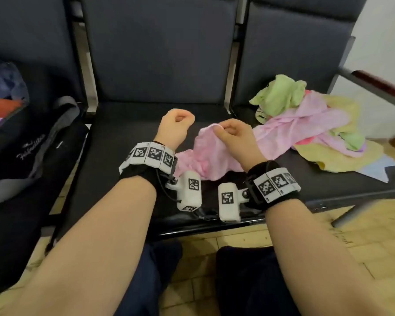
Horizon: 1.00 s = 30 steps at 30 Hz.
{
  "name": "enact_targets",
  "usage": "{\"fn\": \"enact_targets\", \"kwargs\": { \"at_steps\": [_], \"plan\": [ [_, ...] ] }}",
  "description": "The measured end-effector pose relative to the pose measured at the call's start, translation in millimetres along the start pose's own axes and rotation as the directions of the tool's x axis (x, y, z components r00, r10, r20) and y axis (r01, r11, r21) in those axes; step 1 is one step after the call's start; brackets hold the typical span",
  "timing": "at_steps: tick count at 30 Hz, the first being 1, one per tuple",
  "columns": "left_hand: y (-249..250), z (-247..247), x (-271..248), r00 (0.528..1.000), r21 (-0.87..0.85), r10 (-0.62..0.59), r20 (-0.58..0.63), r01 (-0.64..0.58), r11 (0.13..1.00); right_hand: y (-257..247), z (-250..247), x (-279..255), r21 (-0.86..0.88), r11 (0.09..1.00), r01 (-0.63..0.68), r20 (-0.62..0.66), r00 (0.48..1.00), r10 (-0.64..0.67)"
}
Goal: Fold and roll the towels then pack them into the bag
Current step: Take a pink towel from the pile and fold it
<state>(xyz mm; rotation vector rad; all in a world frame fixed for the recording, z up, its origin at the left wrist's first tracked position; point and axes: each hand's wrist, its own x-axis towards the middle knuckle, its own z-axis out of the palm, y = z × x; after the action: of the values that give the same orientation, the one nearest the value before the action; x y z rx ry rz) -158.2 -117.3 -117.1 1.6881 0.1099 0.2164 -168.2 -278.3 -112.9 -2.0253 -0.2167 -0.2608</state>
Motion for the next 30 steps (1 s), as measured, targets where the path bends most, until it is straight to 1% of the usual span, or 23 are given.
{"fn": "enact_targets", "kwargs": {
  "at_steps": [2, 4, 6, 8, 10, 12, 14, 17, 19, 22, 24, 26, 28, 30],
  "plan": [
    [8.0, 4.2, -6.0, 0.993, 0.014, 0.020, 0.117, -0.022, 1.000, -1.5, -0.5, 3.7, -0.022, 1.000, 0.007, 0.052, 0.999, -0.006],
    [13.3, 8.2, -12.8, 0.976, 0.039, 0.026, 0.215, -0.035, 0.999, -4.4, -5.7, 6.1, -0.025, 0.999, 0.031, 0.082, 0.996, -0.028],
    [12.0, 10.0, -16.3, 0.958, 0.086, 0.046, 0.282, -0.073, 0.994, -5.4, -13.5, 4.3, 0.012, 1.000, 0.021, 0.110, 0.994, -0.022],
    [11.1, 8.1, -18.8, 0.931, 0.161, 0.088, 0.353, -0.153, 0.975, -3.0, -20.7, 1.7, 0.051, 0.999, 0.000, 0.099, 0.995, -0.005],
    [9.6, 6.2, -18.8, 0.921, 0.202, 0.143, 0.362, -0.227, 0.953, -0.2, -26.7, -1.5, 0.053, 0.998, -0.014, 0.093, 0.996, 0.009],
    [10.4, 5.1, -18.6, 0.935, 0.174, 0.190, 0.298, -0.249, 0.953, 1.9, -30.8, -4.5, 0.054, 0.998, -0.027, 0.131, 0.991, 0.019],
    [13.9, 6.4, -20.9, 0.953, 0.090, 0.211, 0.219, -0.235, 0.968, 5.5, -34.0, -6.3, 0.009, 0.999, -0.032, 0.178, 0.984, 0.030],
    [20.7, 7.7, -24.1, 0.954, -0.004, 0.250, 0.167, -0.253, 0.967, 14.9, -36.2, -7.4, -0.089, 0.994, -0.059, 0.188, 0.979, 0.075],
    [26.2, 6.5, -27.2, 0.958, -0.063, 0.258, 0.120, -0.253, 0.966, 23.2, -38.0, -8.5, -0.152, 0.984, -0.090, 0.191, 0.974, 0.119],
    [29.7, 0.8, -23.2, 0.975, -0.129, 0.224, 0.004, -0.222, 0.967, 34.1, -43.5, -9.5, -0.265, 0.956, -0.128, 0.183, 0.967, 0.180],
    [29.4, -4.1, -20.7, 0.978, -0.166, 0.174, -0.110, -0.191, 0.967, 41.2, -49.0, -8.6, -0.282, 0.947, -0.154, 0.108, 0.976, 0.191],
    [27.8, -9.4, -18.2, 0.962, -0.183, 0.124, -0.241, -0.171, 0.968, 48.2, -56.9, -6.8, -0.289, 0.945, -0.153, -0.017, 0.988, 0.155],
    [26.0, -13.9, -16.9, 0.927, -0.163, 0.069, -0.369, -0.137, 0.977, 52.1, -64.2, -4.9, -0.313, 0.941, -0.130, -0.141, 0.986, 0.089],
    [19.3, -16.5, -14.1, 0.885, -0.107, 0.009, -0.466, -0.066, 0.992, 53.3, -67.9, -3.6, -0.338, 0.933, -0.121, -0.210, 0.976, 0.050]
  ]
}}
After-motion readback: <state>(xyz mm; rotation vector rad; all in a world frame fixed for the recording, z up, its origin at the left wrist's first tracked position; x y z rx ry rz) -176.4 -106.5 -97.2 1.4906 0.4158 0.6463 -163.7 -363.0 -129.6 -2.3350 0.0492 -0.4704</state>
